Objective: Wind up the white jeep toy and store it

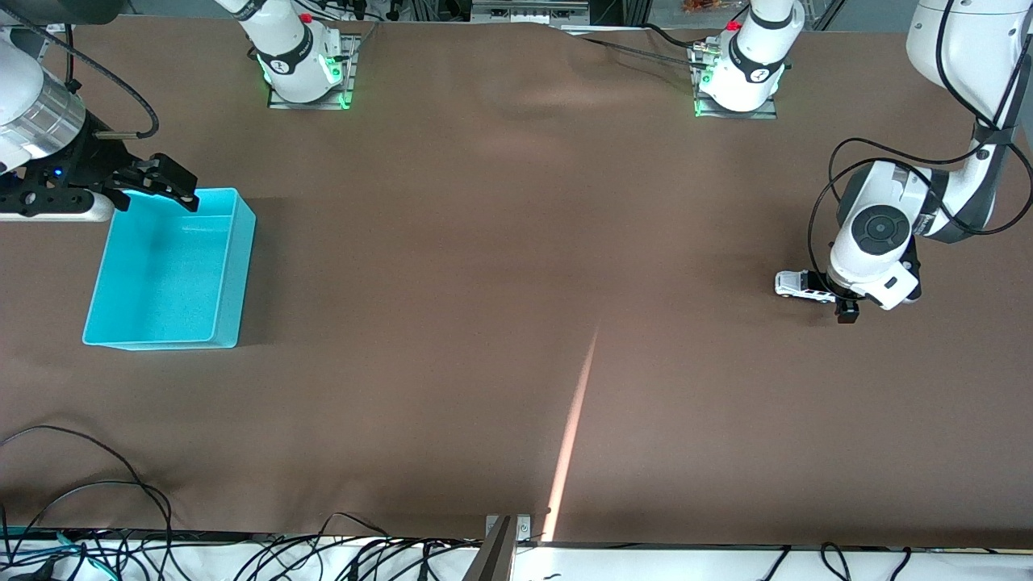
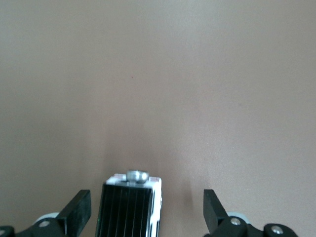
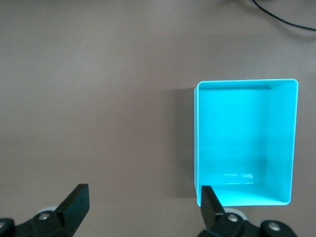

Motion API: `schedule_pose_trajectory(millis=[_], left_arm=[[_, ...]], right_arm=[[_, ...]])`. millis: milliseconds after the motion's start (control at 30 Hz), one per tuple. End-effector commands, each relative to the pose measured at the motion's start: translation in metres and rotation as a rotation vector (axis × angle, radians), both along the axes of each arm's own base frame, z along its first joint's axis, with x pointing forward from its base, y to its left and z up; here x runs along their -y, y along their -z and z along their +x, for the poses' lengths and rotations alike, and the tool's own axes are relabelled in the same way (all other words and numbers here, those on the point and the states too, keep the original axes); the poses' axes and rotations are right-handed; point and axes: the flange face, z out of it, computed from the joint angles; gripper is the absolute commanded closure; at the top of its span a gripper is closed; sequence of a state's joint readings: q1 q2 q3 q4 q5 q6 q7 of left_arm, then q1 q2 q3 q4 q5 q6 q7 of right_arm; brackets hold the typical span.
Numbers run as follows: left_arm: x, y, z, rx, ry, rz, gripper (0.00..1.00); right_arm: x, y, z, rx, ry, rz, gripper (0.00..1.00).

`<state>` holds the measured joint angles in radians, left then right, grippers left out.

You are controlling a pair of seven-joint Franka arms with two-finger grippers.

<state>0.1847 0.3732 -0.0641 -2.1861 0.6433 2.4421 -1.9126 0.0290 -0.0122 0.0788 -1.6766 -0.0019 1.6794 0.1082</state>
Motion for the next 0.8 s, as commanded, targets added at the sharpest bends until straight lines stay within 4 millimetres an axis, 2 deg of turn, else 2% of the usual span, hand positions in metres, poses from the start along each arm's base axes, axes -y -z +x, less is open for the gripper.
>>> schedule_pose_trajectory(millis=[0,134,234,300,334,434,567,668,701,768], left_arm=[[-0.014,-0.009,-0.003,-0.03,0.03,-0.009,0.01],[-0.019,-0.01,-0.005,-0.048,0.034,-0.002,0.02],[-0.02,-0.015,-0.003,-0.052,0.031,0.006,0.14],[-0.022,-0.022,0.001,-0.06,0.034,0.017,0.27],[-0.026,-0.038,0.01,-0.099,0.065,0.018,0.59],[-0.028,-0.049,0.015,-0.115,0.08,-0.005,0.69],[-0.03,-0.067,0.024,-0.136,0.102,-0.038,0.7],[-0.028,-0.093,0.036,-0.163,0.151,-0.068,0.7],[-0.027,-0.101,0.04,-0.171,0.161,-0.079,0.67],[-0.024,-0.115,0.047,-0.183,0.183,-0.094,0.49]], right_arm=[[-0.002,-0.006,0.003,0.006,-0.004,0.009,0.0],[-0.001,-0.006,0.003,0.005,-0.003,0.011,0.0],[-0.002,-0.006,0.003,0.005,-0.004,0.011,0.0],[-0.002,-0.006,0.003,0.005,-0.004,0.011,0.0],[-0.002,-0.006,0.003,0.005,-0.004,0.011,0.0],[0.0,-0.006,0.003,0.005,-0.001,0.011,0.0],[0.0,-0.006,0.003,0.005,-0.001,0.011,0.0],[0.0,-0.006,0.003,0.005,-0.001,0.011,0.0],[0.0,-0.006,0.003,0.005,-0.001,0.011,0.0],[0.0,-0.006,0.003,0.005,-0.001,0.011,0.0]])
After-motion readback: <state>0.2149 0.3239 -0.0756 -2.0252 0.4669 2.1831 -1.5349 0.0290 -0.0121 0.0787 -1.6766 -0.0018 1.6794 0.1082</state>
